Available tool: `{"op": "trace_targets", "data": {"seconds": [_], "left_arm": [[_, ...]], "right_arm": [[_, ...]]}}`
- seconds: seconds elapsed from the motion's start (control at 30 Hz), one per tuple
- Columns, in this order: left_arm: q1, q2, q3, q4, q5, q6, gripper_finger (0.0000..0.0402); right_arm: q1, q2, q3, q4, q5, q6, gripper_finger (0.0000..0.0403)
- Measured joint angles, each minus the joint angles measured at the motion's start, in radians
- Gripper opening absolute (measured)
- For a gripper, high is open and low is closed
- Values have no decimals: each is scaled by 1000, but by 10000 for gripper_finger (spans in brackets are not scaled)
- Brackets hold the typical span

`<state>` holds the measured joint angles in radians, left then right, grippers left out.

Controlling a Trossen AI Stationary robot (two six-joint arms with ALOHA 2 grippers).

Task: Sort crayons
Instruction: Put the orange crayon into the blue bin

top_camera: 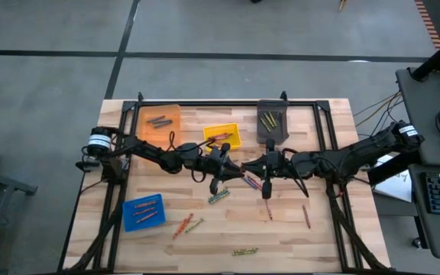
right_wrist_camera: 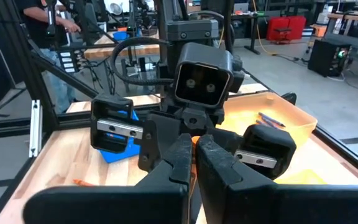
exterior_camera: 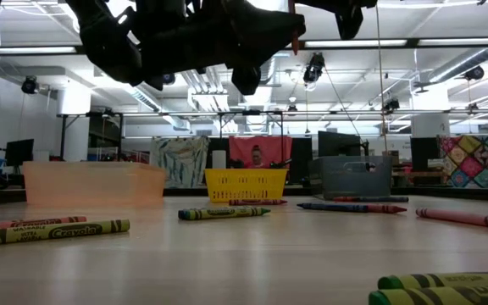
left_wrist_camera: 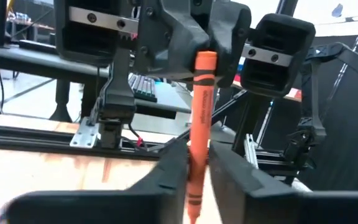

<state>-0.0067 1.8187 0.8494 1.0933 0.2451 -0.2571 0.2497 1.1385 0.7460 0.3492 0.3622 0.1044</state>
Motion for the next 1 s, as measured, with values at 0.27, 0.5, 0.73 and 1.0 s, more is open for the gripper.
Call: {"op": "trace_targets", "data": {"seconds": [0.27, 0.5, 0.73, 1.0], "left_arm": [[3, -7, 0, -27, 1, -36, 9], [3, -127, -1, -303, 8, -39, 3], [-15, -381, 8, -882, -34, -52, 2], [-130, -575, 161, -1667, -143, -221, 2]], "right_arm": [[0, -9, 0, -2, 2, 23, 44], [0, -59, 0, -48, 1, 27, 111], [0, -99, 0, -123, 4, 41, 142], [-2, -97, 0, -139, 5, 41, 139]]}}
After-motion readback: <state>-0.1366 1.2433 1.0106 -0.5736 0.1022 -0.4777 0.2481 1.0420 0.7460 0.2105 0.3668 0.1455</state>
